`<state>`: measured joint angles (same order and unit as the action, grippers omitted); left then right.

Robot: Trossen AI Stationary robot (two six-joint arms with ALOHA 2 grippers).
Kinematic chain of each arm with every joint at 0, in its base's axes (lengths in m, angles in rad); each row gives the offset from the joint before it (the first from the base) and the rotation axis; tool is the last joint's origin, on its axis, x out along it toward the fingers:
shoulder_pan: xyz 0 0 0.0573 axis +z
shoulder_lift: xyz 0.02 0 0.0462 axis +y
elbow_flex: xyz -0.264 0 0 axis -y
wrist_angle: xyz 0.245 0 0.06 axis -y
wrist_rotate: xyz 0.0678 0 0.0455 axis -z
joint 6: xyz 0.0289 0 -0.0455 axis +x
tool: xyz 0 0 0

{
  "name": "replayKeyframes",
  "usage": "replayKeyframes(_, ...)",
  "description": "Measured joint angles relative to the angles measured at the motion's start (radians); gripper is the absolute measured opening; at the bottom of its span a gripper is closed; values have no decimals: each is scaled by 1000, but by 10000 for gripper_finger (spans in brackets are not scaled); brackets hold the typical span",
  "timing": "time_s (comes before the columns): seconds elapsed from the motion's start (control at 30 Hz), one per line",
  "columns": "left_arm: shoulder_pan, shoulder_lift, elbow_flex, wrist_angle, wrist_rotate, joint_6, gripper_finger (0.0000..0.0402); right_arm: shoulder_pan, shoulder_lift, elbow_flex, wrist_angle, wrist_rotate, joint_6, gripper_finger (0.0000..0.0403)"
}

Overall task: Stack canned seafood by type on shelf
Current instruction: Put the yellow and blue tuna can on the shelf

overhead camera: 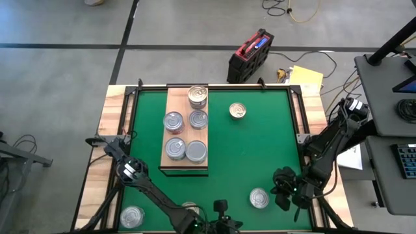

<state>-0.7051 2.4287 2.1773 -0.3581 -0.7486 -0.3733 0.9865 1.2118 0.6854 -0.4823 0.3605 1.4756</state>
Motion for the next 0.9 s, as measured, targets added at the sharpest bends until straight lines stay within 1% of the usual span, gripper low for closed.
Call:
replayKeyframes(0.2, -5, -4, 36, -40, 10, 0, 0, 0, 0, 10, 0, 9, -33, 9)
replayKeyframes(0.37, -6, -4, 75, -99, 79, -5, 0, 0, 0, 10, -2, 7, -33, 9)
replayKeyframes(0.57, -3, -1, 87, -93, 80, -5, 0, 0, 0, 10, -2, 6, -5, 13)
replayKeyframes(0.73, 8, 14, 87, -93, 79, -23, 0, 0, 0, 10, -2, -23, 16, 38)
replayKeyframes(0.9, 34, 23, 86, -59, 81, -5, 0, 4, 0, 10, -16, -27, 5, 86)
